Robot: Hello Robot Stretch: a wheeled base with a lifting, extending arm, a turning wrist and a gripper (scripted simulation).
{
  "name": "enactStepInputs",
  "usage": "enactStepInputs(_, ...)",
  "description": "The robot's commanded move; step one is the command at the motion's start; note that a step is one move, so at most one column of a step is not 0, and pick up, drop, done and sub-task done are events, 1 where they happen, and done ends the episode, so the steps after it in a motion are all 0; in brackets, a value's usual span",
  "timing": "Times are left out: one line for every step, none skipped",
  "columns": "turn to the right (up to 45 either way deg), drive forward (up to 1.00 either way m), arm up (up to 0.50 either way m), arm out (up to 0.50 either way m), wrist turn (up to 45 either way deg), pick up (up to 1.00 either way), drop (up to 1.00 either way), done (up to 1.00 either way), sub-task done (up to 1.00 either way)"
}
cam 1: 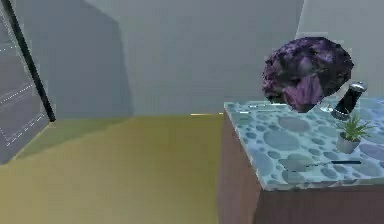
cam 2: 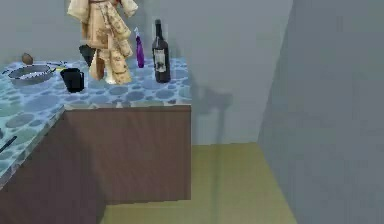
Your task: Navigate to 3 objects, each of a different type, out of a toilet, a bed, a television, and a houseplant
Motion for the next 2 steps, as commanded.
enactStepInputs(-45.0, 0.00, 0.00, 0.00, 0.0, 0.00, 0.00, 0.00, 0.00)
enactStepInputs(-45.0, 0.00, 0.00, 0.00, 0.0, 0.00, 0.00, 0.00, 0.00)
